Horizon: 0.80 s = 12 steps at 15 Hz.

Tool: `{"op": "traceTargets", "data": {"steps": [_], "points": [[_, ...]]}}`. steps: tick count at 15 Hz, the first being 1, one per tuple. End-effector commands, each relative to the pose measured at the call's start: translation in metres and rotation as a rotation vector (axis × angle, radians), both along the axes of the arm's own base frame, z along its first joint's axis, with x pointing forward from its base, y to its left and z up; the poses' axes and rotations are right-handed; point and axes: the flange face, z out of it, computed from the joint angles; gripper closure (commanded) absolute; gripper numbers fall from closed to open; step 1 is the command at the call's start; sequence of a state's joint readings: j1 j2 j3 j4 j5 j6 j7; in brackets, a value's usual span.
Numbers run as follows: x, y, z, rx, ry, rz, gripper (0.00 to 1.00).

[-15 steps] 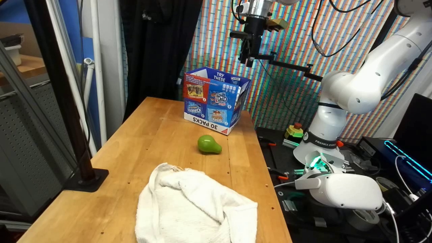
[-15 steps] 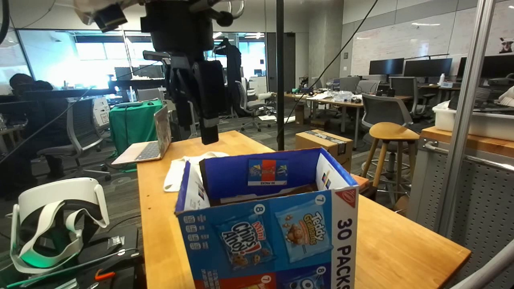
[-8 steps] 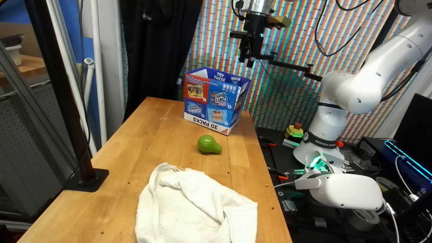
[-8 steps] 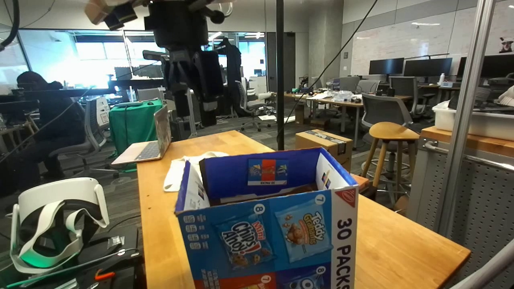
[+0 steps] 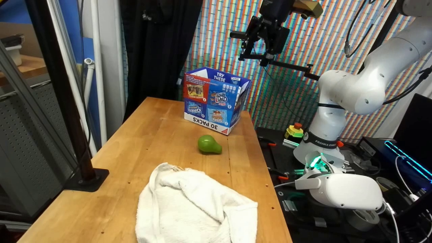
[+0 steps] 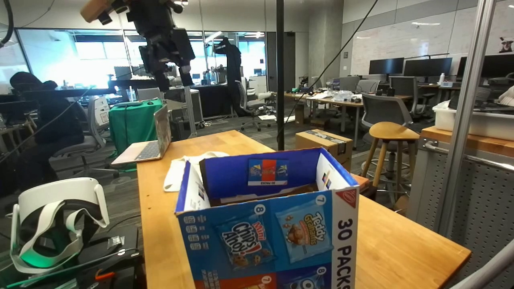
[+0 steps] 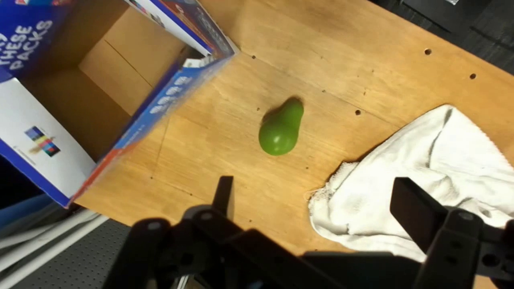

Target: Put the green object in the towel then put it in the box

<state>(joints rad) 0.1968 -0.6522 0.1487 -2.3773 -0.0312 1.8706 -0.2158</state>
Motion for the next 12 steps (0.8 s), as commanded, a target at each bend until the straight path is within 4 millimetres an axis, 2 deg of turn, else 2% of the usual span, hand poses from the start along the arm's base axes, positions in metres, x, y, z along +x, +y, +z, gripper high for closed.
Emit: {"op": "traceTargets", "data": {"steps": [1,3,6,12], "points": [[-0.011,0.049,0.004,-0.005,-0.038,0.053,0.0],[-0.007,0.065,-0.008,-0.014,-0.025,0.06,0.0],[0.007,0.074,-0.034,-0.007,0.04,-0.01,0.0],[0.048,0.07,-0.088,0.002,0.114,-0.092,0.0]]}}
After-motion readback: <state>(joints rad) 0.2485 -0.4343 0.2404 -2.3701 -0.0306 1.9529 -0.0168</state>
